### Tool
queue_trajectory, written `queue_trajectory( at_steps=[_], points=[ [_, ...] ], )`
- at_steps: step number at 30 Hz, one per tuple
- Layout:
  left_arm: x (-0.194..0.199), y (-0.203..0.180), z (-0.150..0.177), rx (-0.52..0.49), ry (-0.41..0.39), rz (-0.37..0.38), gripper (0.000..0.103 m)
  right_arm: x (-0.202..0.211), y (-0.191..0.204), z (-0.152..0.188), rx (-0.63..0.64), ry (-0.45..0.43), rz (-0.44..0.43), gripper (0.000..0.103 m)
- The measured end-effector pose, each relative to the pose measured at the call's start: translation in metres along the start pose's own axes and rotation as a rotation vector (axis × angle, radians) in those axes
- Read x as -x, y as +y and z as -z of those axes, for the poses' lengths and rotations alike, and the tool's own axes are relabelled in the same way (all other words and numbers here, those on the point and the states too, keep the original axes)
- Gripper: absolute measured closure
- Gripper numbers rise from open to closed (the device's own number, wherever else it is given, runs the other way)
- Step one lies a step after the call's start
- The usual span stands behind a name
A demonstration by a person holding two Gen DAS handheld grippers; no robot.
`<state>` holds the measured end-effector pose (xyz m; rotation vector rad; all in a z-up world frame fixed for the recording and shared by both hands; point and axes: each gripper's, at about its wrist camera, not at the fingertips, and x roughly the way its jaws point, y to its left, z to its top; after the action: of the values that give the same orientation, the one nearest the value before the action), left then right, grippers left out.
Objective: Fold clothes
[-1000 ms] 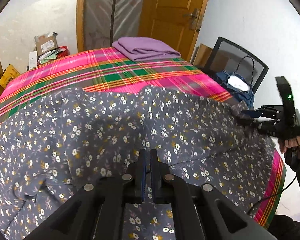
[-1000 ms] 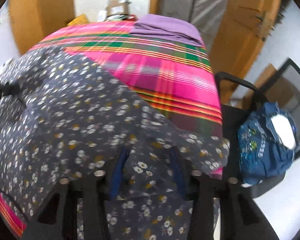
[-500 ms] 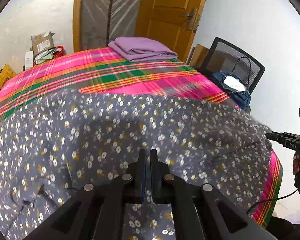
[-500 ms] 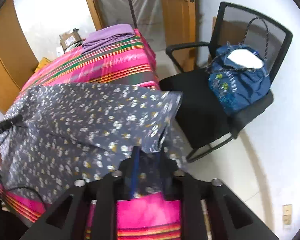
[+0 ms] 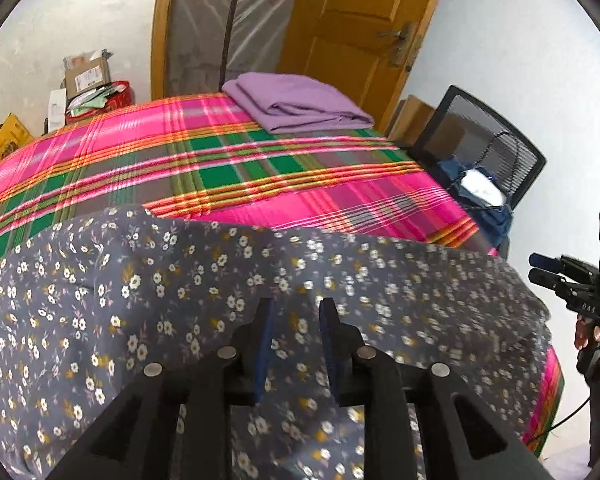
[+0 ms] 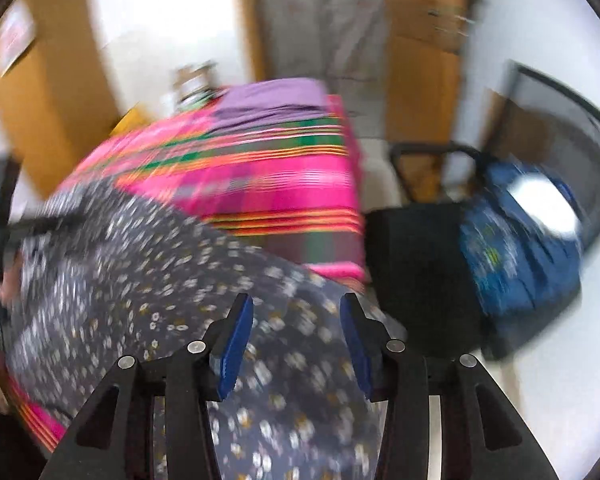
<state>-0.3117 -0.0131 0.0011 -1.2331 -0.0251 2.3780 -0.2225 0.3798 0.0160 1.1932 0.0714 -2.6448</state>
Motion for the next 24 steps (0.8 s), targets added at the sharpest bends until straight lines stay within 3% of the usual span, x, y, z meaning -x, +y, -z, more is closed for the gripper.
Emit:
queue_trajectory(
  at_steps=[5,15,17,19,21,24],
  points=[
    [-0.013,0.005,0.004,0.0,0.032,-0.023,0.079,-0.036,0.014,-0.018,0.204,0.046,-0.061,0.056],
    [-0.018,0.002,0.011,-0.028,0.031,-0.055,0.079,-0.077,0.005,-0.032,0.263,0.138,-0.186,0.056],
    [-0.018,-0.002,0.011,-0.046,0.029,-0.079,0.079,-0.076,0.007,-0.034,0.265,0.145,-0.188,0.063],
    [-0.019,-0.008,0.012,-0.073,0.029,-0.114,0.08,-0.073,0.014,-0.035,0.294,0.151,-0.209,0.096],
    [-0.021,-0.012,0.012,-0.098,0.03,-0.139,0.098,-0.07,0.026,-0.035,0.353,0.155,-0.177,0.098],
    [-0.024,-0.017,0.011,-0.124,0.028,-0.17,0.1,-0.067,0.034,-0.039,0.397,0.152,-0.13,0.098]
  ],
)
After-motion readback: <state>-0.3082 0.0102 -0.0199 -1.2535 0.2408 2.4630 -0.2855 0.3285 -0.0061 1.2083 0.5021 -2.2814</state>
